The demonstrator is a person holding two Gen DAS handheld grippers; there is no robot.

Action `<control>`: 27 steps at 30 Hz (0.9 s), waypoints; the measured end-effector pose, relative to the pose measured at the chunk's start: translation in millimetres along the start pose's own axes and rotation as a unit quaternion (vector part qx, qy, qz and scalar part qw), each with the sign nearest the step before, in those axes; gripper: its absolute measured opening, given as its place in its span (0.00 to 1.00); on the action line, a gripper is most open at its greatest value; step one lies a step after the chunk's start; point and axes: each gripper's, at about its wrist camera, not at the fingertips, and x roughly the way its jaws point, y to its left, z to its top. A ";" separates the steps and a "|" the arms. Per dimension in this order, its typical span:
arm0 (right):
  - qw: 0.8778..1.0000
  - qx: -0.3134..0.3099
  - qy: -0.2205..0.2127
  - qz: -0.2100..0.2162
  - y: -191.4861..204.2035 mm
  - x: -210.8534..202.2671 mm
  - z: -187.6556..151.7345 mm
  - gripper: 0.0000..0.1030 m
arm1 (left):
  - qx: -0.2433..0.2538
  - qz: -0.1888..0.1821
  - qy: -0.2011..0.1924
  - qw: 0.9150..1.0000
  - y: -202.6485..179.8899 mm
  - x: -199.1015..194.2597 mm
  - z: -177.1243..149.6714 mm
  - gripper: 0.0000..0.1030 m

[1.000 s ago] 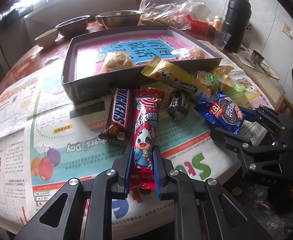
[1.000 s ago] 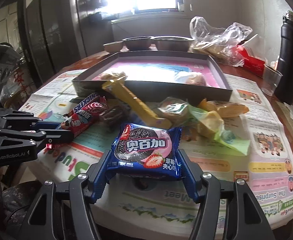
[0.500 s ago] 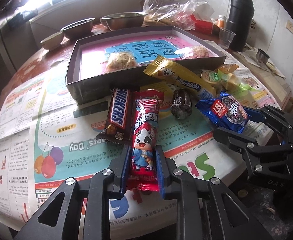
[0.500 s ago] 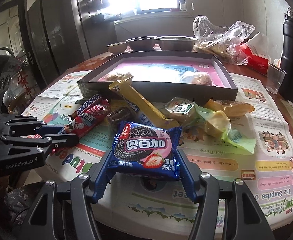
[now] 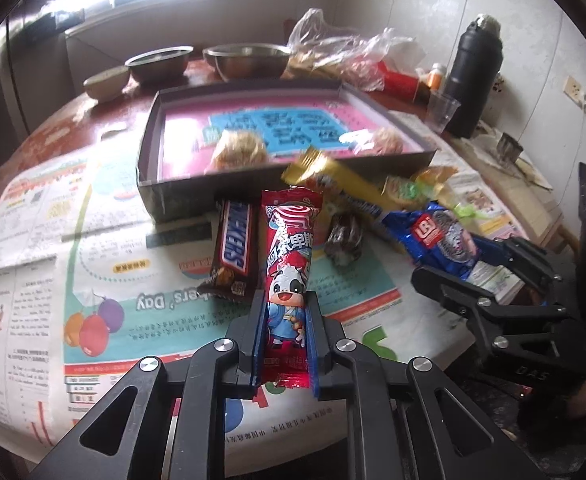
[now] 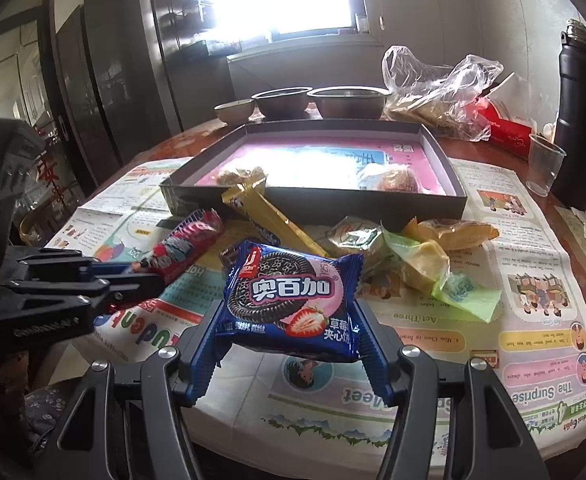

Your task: Organize snacks

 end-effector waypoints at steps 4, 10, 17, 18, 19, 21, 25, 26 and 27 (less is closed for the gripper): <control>1.000 0.004 -0.008 0.003 -0.5 -5.2 5.1 0.60 | -0.006 -0.002 -0.016 1.000 2.7 -11.8 6.2 0.17; 1.000 0.008 -0.017 0.002 -2.9 -10.3 13.3 0.60 | -0.018 -0.008 -0.033 0.999 6.4 -21.1 15.9 0.17; 0.999 0.015 -0.029 -0.001 -8.5 -13.4 24.3 0.60 | -0.023 -0.016 -0.050 0.998 3.0 -26.0 31.1 0.17; 0.999 0.016 -0.030 -0.002 -8.8 -13.9 24.8 0.60 | -0.023 -0.017 -0.051 0.998 2.2 -26.2 33.5 0.17; 0.999 0.017 -0.032 -0.003 -9.8 -14.3 26.3 0.60 | -0.023 -0.019 -0.054 0.998 1.5 -26.5 35.9 0.17; 0.999 0.018 -0.035 -0.004 -11.4 -15.0 28.4 0.60 | -0.021 -0.020 -0.058 0.998 -0.9 -26.5 41.0 0.17; 0.999 0.023 -0.046 -0.007 -16.9 -18.0 36.2 0.60 | -0.020 -0.025 -0.064 0.997 -4.8 -24.2 52.3 0.17; 0.998 0.024 -0.049 -0.008 -19.0 -18.7 38.8 0.60 | -0.020 -0.025 -0.065 0.997 -5.2 -23.4 55.0 0.17; 0.998 0.026 -0.051 -0.009 -20.0 -19.4 40.6 0.60 | -0.021 -0.025 -0.067 0.997 -6.2 -22.4 57.6 0.17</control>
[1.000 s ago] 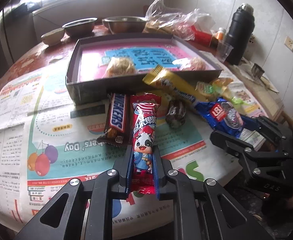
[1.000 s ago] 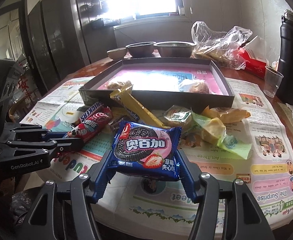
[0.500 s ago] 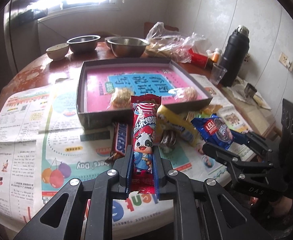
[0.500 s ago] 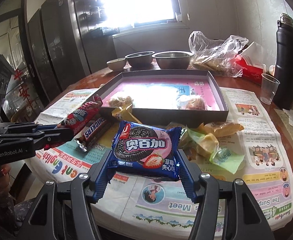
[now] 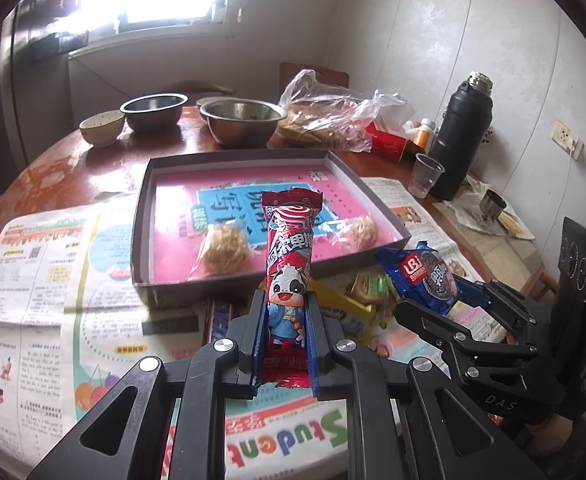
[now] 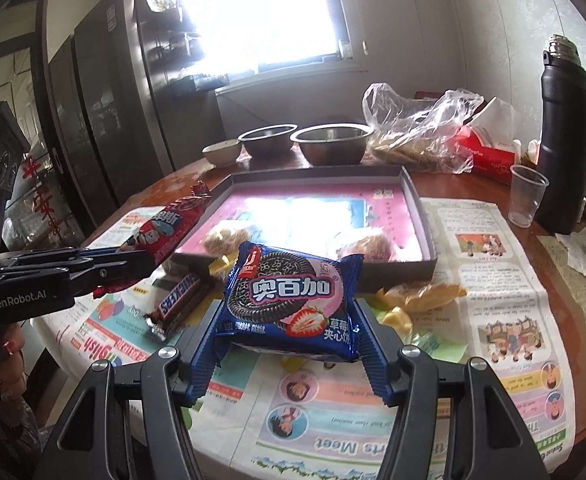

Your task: Organize snacks

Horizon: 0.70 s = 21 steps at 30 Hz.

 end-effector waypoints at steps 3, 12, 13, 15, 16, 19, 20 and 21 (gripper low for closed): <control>1.000 0.003 -0.006 -0.003 -3.8 0.2 5.5 0.60 | -0.004 0.004 -0.006 1.000 1.2 3.5 8.2 0.17; 1.000 0.009 -0.012 -0.003 -10.9 10.1 16.7 0.60 | -0.028 0.025 -0.017 0.999 19.9 18.6 28.3 0.17; 1.000 0.010 -0.013 -0.002 -10.9 10.1 16.6 0.60 | -0.029 0.027 -0.017 0.999 21.6 20.3 29.2 0.17; 1.000 0.010 -0.012 0.000 -11.1 14.2 19.1 0.60 | -0.030 0.035 -0.016 0.999 25.5 24.9 30.5 0.17; 1.000 0.011 -0.012 0.001 -11.2 16.6 20.5 0.60 | -0.032 0.037 -0.016 0.999 27.5 27.0 31.0 0.17; 1.000 0.011 -0.010 0.002 -11.8 23.1 24.3 0.60 | -0.038 0.040 -0.013 0.998 33.8 34.0 32.6 0.17; 1.000 0.010 -0.009 0.002 -11.8 24.9 25.4 0.60 | -0.038 0.042 -0.013 0.998 34.4 35.6 33.3 0.17; 1.000 0.010 -0.008 0.001 -12.1 27.2 27.1 0.60 | -0.039 0.044 -0.012 0.998 36.1 37.6 34.0 0.17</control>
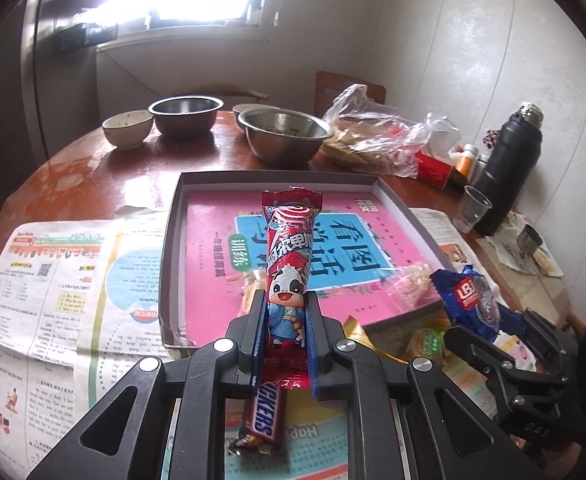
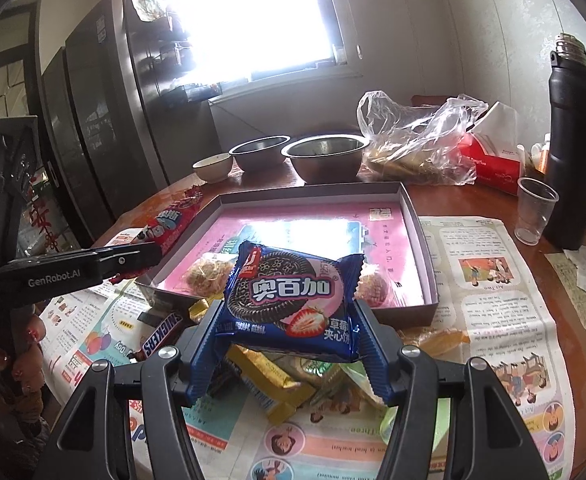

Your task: Organize snacks

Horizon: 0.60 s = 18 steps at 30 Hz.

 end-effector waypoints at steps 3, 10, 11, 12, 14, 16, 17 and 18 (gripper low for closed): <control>1.000 -0.001 0.000 -0.002 0.4 4.8 3.7 0.60 | -0.005 0.002 0.000 1.000 4.3 4.4 1.3 0.17; 1.000 -0.007 0.001 -0.011 1.6 18.7 13.8 0.60 | -0.018 0.020 0.007 1.000 22.9 18.3 1.5 0.17; 1.000 -0.007 0.003 -0.012 2.1 20.9 15.2 0.60 | -0.020 0.019 0.009 1.000 25.0 20.7 1.1 0.17; 1.000 -0.008 0.003 -0.013 2.6 22.8 16.3 0.60 | -0.020 0.019 0.013 1.000 26.9 24.5 0.7 0.17; 1.000 -0.008 0.004 -0.015 3.1 26.3 18.0 0.60 | -0.020 0.022 0.017 0.999 29.2 30.1 -0.2 0.17; 1.000 -0.009 0.006 -0.019 4.5 31.2 19.4 0.60 | -0.021 0.023 0.020 0.999 31.0 34.4 -0.5 0.17; 1.000 -0.009 0.008 -0.019 5.2 32.9 19.6 0.60 | -0.022 0.023 0.021 0.999 32.1 36.7 -0.6 0.17; 1.000 -0.009 0.009 -0.020 6.0 35.0 20.1 0.60 | -0.027 0.021 0.022 0.999 33.7 39.0 -0.7 0.17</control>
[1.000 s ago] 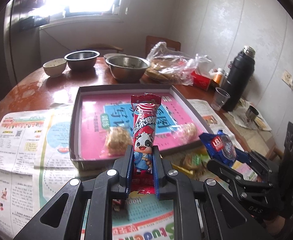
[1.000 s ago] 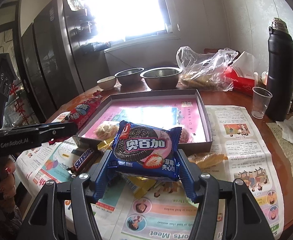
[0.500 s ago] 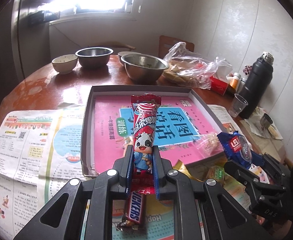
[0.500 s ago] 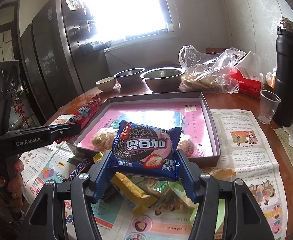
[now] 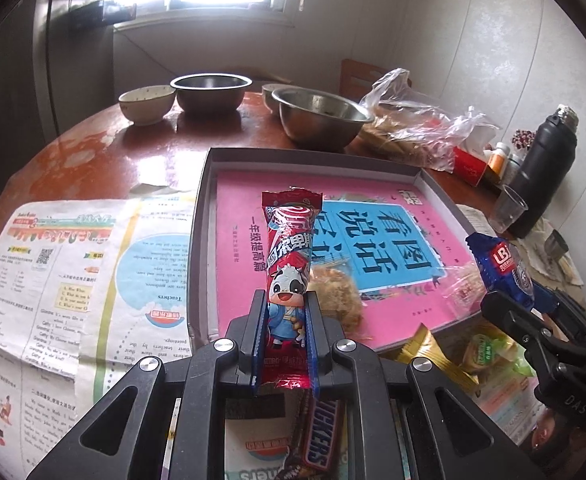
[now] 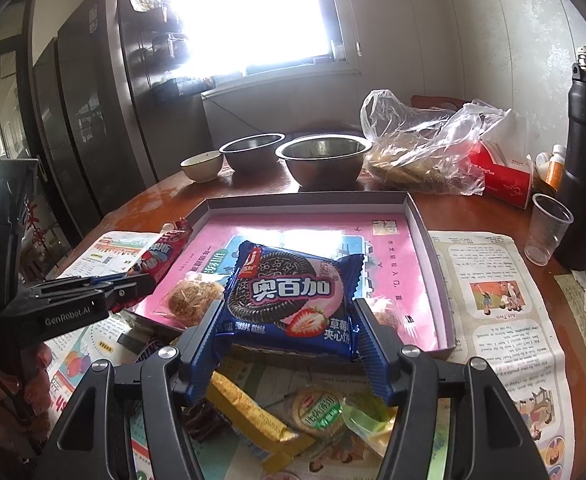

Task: Organize snacks
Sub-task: 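Lower the red candy bar into the tray with the left gripper while the right releases the blue biscuit pack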

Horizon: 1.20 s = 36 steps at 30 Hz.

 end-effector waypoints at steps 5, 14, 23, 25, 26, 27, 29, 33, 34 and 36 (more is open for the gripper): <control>1.000 -0.003 0.007 -0.010 3.6 11.6 3.7 0.60 | -0.006 -0.005 0.005 1.000 1.4 10.5 -0.1 0.17; 1.000 -0.007 0.020 -0.022 5.9 31.2 11.0 0.60 | 0.004 -0.015 0.014 1.000 -7.4 21.2 -3.0 0.17; 0.999 -0.013 0.037 -0.024 7.9 46.7 10.1 0.60 | 0.010 -0.024 0.018 1.000 -12.6 24.7 -3.6 0.17; 0.999 -0.015 0.042 -0.022 8.6 49.6 8.7 0.60 | 0.008 -0.023 0.018 1.000 -11.3 24.6 -3.2 0.17; 0.999 -0.018 0.044 -0.022 9.4 51.2 8.5 0.60 | 0.007 -0.021 0.018 1.000 -10.5 24.3 -3.0 0.17; 0.998 -0.021 0.045 -0.022 10.6 52.2 8.2 0.60 | 0.006 -0.018 0.017 1.000 -9.3 23.6 -2.6 0.17; 0.998 -0.029 0.048 -0.023 13.2 54.1 7.2 0.60 | 0.006 -0.014 0.019 1.000 -7.5 24.4 -2.6 0.17; 0.997 -0.040 0.055 -0.025 18.1 57.6 4.1 0.61 | 0.003 -0.014 0.023 1.000 -5.8 26.2 -2.8 0.17; 0.997 -0.043 0.058 -0.027 19.3 59.1 3.1 0.61 | 0.003 -0.014 0.023 1.000 -5.7 26.1 -2.8 0.17; 0.997 -0.047 0.063 -0.029 21.0 61.2 0.8 0.61 | 0.003 -0.014 0.023 1.000 -5.7 26.2 -2.5 0.17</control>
